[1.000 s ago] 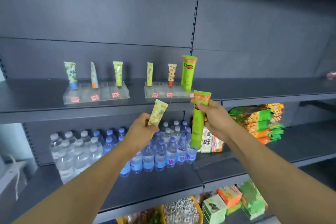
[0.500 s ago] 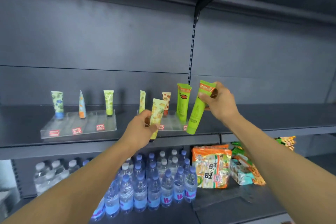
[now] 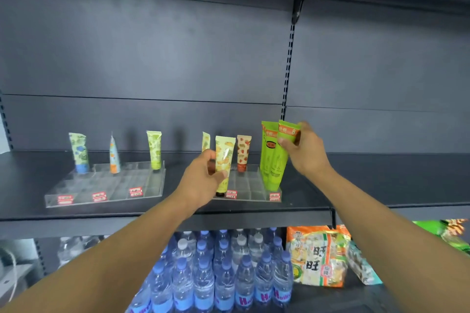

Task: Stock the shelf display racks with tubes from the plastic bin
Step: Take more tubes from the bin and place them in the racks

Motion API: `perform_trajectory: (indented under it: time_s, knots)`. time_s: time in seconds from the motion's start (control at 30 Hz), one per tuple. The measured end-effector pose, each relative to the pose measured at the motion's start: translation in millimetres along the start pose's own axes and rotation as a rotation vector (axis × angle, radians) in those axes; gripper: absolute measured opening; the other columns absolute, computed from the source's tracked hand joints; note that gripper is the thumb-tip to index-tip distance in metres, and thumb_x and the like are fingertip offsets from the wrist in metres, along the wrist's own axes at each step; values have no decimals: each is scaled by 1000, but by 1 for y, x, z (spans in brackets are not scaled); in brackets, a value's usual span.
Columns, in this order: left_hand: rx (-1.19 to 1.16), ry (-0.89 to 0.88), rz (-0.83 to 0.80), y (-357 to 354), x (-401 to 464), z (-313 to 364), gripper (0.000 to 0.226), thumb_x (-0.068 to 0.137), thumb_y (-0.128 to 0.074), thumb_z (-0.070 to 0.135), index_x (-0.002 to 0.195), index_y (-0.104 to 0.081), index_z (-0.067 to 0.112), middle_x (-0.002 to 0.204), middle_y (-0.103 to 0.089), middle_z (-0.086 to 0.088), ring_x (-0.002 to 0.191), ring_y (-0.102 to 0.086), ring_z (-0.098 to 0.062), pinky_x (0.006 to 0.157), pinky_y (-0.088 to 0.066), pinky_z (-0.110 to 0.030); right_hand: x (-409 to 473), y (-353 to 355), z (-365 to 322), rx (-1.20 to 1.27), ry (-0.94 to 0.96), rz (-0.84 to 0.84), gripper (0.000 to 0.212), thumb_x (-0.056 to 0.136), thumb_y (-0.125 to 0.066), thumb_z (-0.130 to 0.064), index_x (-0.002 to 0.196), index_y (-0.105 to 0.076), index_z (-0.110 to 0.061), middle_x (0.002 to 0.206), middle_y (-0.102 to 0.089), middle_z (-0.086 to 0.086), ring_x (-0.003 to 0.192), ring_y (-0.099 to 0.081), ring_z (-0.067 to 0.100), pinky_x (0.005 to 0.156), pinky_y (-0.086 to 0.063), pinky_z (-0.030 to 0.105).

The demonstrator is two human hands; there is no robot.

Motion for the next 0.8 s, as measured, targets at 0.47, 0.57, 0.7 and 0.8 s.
perform_trajectory:
  time_s: [0.47,0.57,0.7,0.8]
  knots:
    - [-4,25,41,21,12,-27,27,85,-65,6,90,-48,26,98,-67,-7,93,-64,-25,84,-54,-46,-7,-24,5,-24,-110,-76,36,86,-68,-15,110,-41,-12,112,-59,8,91,-57,18,72,-46,28]
    - [23,18,58,25,9,-29,25,84,-66,6,88,-47,23,98,-66,-8,90,-63,-23,82,-54,-38,-16,-16,-5,-76,-66,66,65,81,-73,-15,133,-35,-10,134,-41,11,104,-54,19,83,-47,31]
    - [69,5,64,30,5,-26,22,84,-67,9,94,-50,18,95,-65,-4,87,-61,-19,80,-52,-31,-26,-5,-39,-151,154,150,51,83,-70,-18,128,-45,-13,123,-46,4,105,-52,16,81,-44,27]
    - [76,-9,72,31,3,-20,23,84,-67,8,99,-51,14,93,-63,-4,83,-60,-18,80,-52,-31,-30,-13,-66,-113,237,-132,27,87,-64,-26,111,-60,-14,103,-57,-4,94,-56,12,81,-45,24]
Point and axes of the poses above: each hand's wrist, its own x-axis towards the middle knuckle, its own y-axis out of the back of the hand, z = x × y, the point moved 1 cm from there along x, towards the middle knuckle
